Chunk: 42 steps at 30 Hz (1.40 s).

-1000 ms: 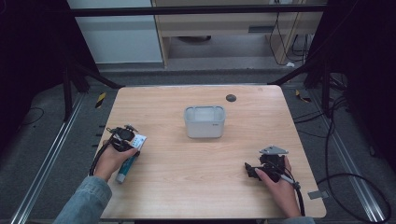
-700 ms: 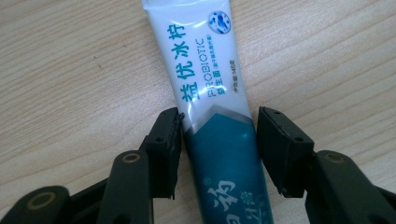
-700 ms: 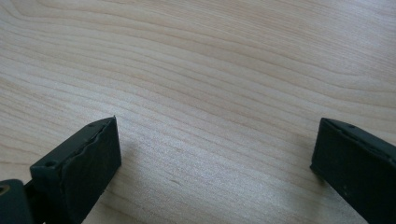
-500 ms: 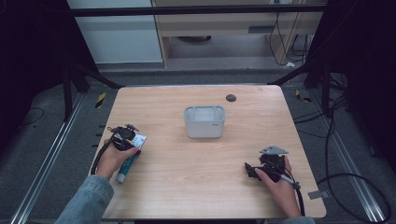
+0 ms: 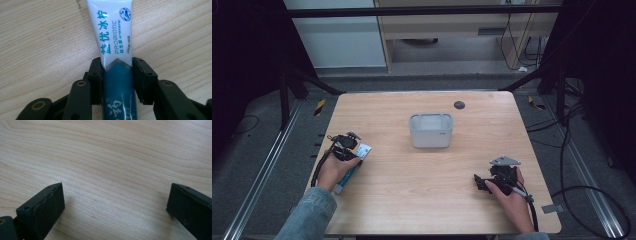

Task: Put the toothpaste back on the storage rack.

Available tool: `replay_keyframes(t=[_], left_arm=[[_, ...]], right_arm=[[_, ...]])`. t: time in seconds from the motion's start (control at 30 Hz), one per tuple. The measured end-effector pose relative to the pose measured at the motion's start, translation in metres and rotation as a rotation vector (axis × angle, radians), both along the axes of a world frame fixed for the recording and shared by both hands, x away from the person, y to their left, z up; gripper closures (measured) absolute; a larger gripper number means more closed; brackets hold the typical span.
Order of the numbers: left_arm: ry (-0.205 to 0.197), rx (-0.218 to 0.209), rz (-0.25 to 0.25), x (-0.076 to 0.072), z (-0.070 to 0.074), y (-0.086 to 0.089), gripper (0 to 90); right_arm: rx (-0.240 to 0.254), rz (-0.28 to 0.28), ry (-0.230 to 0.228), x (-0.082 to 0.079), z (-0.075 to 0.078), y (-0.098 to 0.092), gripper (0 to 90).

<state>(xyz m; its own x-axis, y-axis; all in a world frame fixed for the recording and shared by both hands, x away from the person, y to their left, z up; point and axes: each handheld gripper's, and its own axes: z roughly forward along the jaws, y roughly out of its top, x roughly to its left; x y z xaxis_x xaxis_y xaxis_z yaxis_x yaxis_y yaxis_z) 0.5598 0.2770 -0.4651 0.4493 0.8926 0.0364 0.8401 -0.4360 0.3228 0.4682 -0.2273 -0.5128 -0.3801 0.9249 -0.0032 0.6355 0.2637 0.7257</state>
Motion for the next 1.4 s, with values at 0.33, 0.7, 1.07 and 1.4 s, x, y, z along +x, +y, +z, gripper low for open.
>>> replay_keyframes(t=[0.33,0.7,1.07,1.4], left_arm=[[-0.043,0.023,-0.035,-0.006,0.004,-0.003,76.4],[-0.11,0.005,-0.026,-0.016,0.016,0.0,78.5],[-0.257,-0.077,-0.041,-0.046,0.065,0.006,79.0],[-0.363,-0.132,-0.057,-0.068,0.102,0.007,79.2]], right_arm=[[-0.001,0.0,0.0,0.0,0.0,0.0,1.6],[0.001,-0.001,0.001,0.0,0.0,0.0,1.5],[0.001,-0.001,0.001,0.0,0.0,0.0,1.3],[0.001,-0.001,0.001,0.0,0.0,0.0,1.2]])
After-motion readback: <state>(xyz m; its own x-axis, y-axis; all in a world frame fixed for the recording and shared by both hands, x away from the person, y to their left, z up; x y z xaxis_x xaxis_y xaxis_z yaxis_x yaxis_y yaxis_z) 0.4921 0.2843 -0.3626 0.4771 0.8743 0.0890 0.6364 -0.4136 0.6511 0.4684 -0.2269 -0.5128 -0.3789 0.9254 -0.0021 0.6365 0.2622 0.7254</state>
